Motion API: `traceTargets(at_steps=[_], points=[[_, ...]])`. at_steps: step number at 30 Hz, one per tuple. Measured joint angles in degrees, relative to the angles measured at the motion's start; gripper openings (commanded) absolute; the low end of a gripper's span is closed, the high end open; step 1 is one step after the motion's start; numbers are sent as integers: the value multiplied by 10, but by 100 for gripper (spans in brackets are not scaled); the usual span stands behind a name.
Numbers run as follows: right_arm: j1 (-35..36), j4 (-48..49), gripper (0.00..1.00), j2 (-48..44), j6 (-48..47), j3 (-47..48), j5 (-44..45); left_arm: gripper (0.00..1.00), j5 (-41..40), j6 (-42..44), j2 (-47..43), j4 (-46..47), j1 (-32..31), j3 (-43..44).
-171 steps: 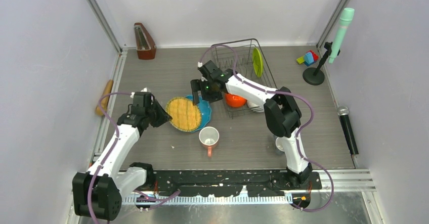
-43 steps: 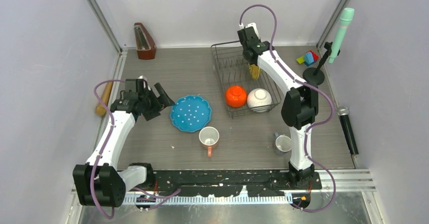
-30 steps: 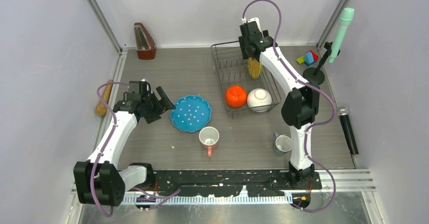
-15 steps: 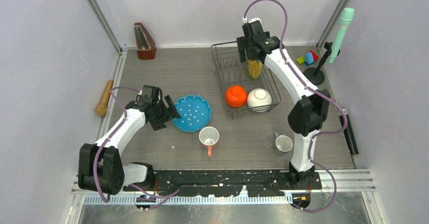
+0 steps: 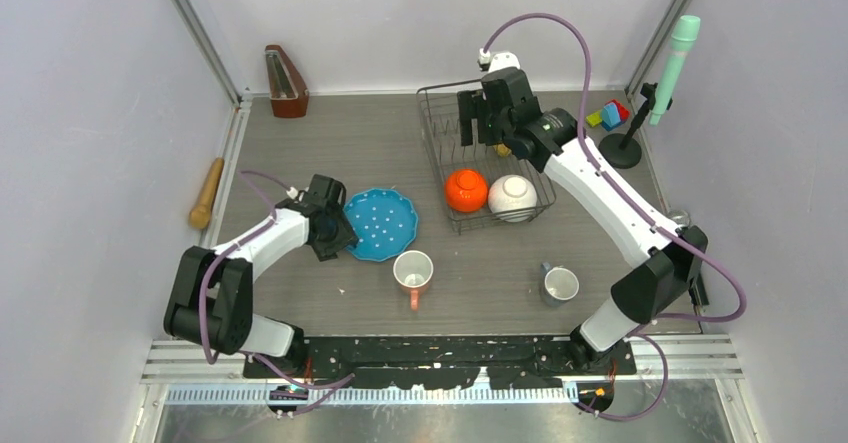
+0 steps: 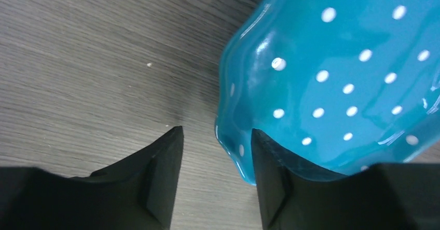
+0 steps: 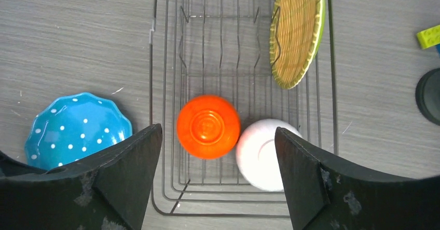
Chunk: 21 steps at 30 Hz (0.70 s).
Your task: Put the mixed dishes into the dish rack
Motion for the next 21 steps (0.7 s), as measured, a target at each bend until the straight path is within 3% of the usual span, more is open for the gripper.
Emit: traceTargets(at_steps=[4, 11, 16, 21], points=[[0, 16, 84, -26, 26, -43, -12, 40, -7, -30, 13, 22, -2, -15], [1, 38, 82, -57, 60, -80, -50, 1, -3, -81, 12, 68, -13, -28], [3, 59, 81, -61, 87, -103, -119, 0, 18, -114, 8, 175, -14, -63], [18, 60, 80, -54, 108, -114, -188, 0, 7, -95, -20, 139, -13, -56]])
